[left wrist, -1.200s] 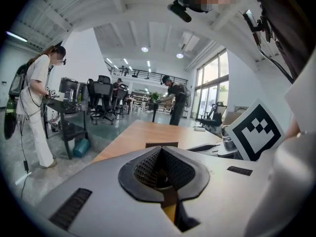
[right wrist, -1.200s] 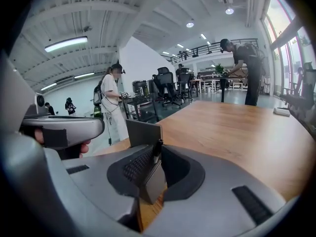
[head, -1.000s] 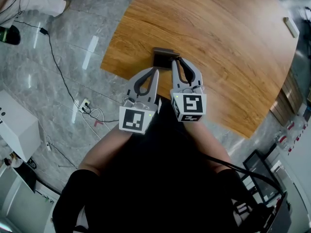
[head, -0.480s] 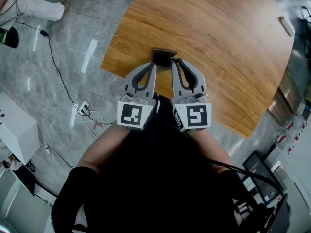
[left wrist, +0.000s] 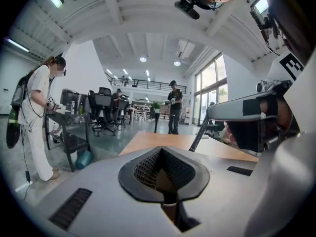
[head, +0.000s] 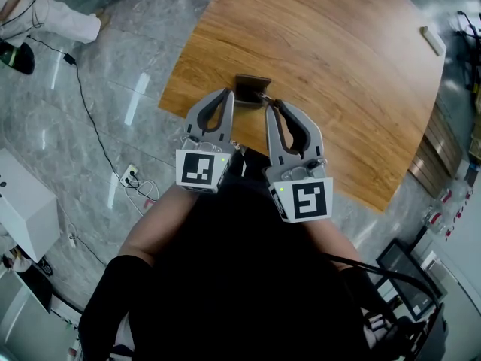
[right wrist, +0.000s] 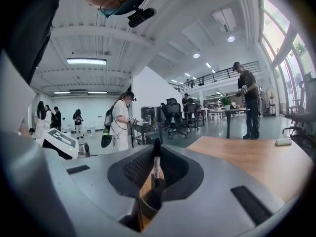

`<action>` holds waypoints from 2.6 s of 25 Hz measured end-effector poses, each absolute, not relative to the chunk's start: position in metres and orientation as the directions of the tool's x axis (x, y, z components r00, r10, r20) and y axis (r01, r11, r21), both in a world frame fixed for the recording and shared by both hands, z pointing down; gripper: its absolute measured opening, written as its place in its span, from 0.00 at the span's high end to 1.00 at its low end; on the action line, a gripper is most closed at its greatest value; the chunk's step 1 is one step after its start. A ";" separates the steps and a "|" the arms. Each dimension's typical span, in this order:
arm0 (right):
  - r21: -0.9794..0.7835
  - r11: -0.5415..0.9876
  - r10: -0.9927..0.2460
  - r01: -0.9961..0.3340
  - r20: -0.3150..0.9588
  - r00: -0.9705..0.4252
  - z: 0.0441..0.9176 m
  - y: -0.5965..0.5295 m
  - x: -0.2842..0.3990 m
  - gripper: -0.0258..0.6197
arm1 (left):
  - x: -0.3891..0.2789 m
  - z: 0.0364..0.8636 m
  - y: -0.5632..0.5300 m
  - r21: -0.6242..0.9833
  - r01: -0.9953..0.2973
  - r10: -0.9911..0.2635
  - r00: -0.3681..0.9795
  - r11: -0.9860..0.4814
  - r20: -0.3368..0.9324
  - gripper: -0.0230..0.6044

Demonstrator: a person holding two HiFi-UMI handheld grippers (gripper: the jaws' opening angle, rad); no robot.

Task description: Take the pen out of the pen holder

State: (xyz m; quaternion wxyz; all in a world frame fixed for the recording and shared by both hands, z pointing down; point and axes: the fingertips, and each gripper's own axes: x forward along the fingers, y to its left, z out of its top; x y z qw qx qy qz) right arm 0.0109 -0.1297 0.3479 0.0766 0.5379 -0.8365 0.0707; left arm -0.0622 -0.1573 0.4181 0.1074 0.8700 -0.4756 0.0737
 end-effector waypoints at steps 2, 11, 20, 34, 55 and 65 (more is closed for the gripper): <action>-0.033 0.413 -0.890 -0.910 0.196 -0.411 0.343 -0.129 0.011 0.90 | -0.062 0.416 -0.156 0.115 -0.843 -0.812 0.537 -0.526 0.228 0.95; 0.016 0.434 -0.866 -0.901 0.283 -0.412 0.409 -0.136 0.007 0.90 | -0.066 0.424 -0.153 0.102 -0.849 -0.812 0.527 -0.519 0.251 0.95; 0.020 0.425 -0.864 -0.905 0.308 -0.399 0.480 -0.131 0.011 0.90 | -0.073 0.449 -0.136 0.103 -0.853 -0.800 0.516 -0.511 0.307 0.95; 0.021 0.402 -0.863 -0.915 0.341 -0.372 0.512 -0.125 0.012 0.90 | -0.067 0.463 -0.123 0.120 -0.843 -0.779 0.532 -0.524 0.334 0.95; -0.008 0.378 -0.914 -0.926 0.153 -0.375 0.409 -0.104 0.030 0.92 | -0.052 0.425 -0.127 0.108 -0.818 -0.777 0.572 -0.565 0.264 0.95; 0.004 0.436 -0.900 -0.900 0.009 -0.436 0.339 -0.111 0.009 0.94 | -0.047 0.364 -0.125 0.064 -0.818 -0.810 0.575 -0.571 0.117 0.95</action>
